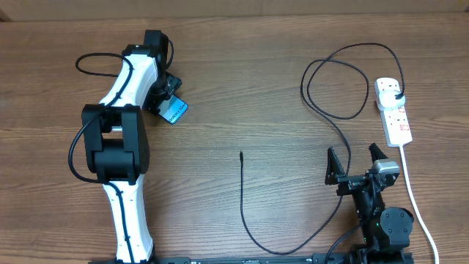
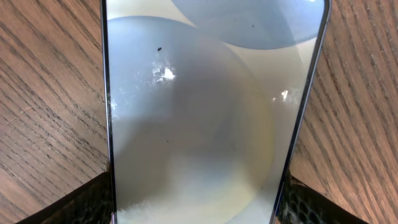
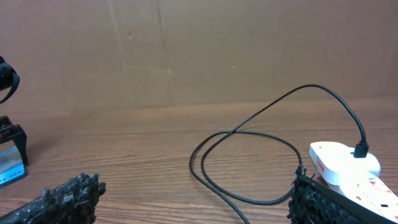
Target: Plug charger to phone and switch on socket
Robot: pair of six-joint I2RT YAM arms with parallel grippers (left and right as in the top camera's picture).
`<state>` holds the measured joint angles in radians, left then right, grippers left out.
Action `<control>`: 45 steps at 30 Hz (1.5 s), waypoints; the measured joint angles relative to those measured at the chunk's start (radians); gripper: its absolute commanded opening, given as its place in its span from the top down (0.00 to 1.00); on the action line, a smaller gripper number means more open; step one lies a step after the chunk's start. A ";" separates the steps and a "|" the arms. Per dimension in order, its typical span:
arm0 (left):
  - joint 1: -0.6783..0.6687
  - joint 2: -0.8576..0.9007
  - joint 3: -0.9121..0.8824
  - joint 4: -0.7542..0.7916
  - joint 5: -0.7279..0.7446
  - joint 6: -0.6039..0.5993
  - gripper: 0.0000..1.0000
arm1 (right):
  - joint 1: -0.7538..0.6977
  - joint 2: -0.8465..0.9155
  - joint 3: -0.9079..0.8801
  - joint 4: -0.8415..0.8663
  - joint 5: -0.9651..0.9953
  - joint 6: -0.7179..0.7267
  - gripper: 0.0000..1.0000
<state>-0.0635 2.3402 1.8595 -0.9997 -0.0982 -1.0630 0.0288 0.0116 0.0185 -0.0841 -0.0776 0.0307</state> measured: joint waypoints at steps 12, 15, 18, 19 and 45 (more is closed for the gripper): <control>0.000 0.000 0.000 0.000 0.000 0.000 0.80 | 0.000 0.000 0.000 0.000 0.000 0.000 0.00; 0.000 0.000 0.000 0.000 0.000 0.005 0.96 | 0.000 0.000 0.000 0.000 0.000 0.000 0.00; 0.000 0.000 0.000 0.000 0.001 0.016 0.96 | 0.000 0.000 0.000 0.000 0.000 0.000 0.00; 0.000 0.000 0.000 0.000 0.002 0.020 0.96 | 0.000 0.000 0.000 0.000 0.000 0.000 0.00; -0.002 0.099 0.230 -0.201 0.142 0.069 0.96 | 0.000 0.000 0.000 0.000 0.000 0.000 0.00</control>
<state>-0.0658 2.4390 2.0899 -1.2007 0.0437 -0.9943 0.0288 0.0116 0.0185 -0.0837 -0.0772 0.0303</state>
